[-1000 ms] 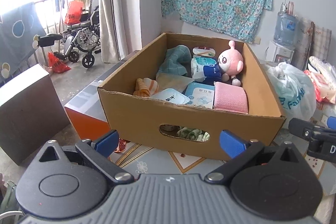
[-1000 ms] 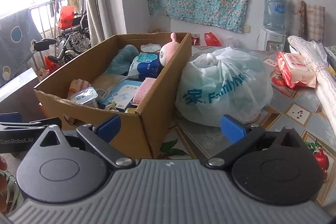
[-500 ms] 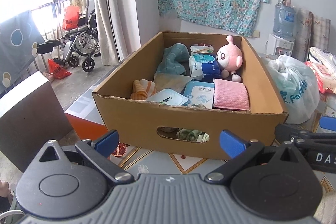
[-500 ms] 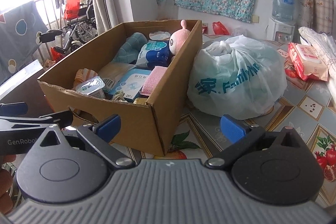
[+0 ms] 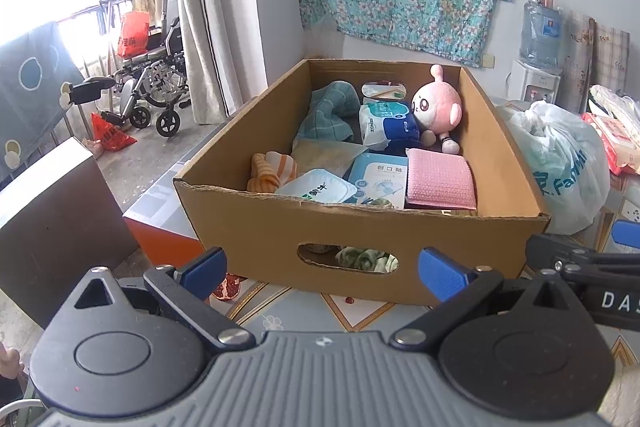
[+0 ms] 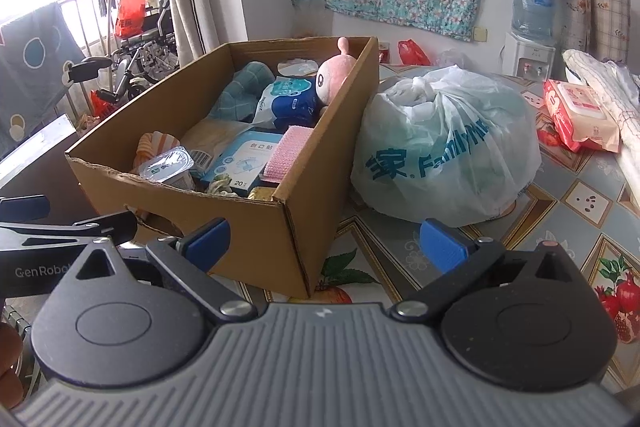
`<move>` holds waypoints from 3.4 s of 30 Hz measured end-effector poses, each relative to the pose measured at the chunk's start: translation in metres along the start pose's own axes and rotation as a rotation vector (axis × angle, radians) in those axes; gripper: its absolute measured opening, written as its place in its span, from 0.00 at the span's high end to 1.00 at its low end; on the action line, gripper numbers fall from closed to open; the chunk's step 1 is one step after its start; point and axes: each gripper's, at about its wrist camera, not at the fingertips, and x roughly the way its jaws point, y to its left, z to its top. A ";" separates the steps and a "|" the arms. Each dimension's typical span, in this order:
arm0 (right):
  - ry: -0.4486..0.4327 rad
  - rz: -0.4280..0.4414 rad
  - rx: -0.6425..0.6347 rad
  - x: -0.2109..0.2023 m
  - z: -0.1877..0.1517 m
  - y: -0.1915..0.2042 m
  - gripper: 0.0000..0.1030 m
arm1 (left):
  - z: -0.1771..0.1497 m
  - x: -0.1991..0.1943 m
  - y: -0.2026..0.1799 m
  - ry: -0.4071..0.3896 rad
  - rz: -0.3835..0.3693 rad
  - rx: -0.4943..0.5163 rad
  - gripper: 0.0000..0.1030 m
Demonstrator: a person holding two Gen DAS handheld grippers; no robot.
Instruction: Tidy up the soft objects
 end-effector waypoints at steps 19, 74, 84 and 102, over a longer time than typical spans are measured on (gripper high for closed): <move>0.011 -0.006 0.011 0.001 0.000 -0.003 0.01 | 0.000 0.003 -0.001 0.009 -0.009 -0.001 0.01; 0.038 -0.030 0.004 0.010 0.000 -0.010 0.01 | -0.007 0.013 -0.005 0.041 -0.027 0.004 0.01; 0.043 -0.029 0.002 0.011 0.001 -0.011 0.01 | -0.004 0.015 -0.004 0.045 -0.024 0.006 0.01; 0.045 -0.026 -0.001 0.011 0.002 -0.010 0.01 | -0.005 0.015 -0.005 0.045 -0.023 0.008 0.01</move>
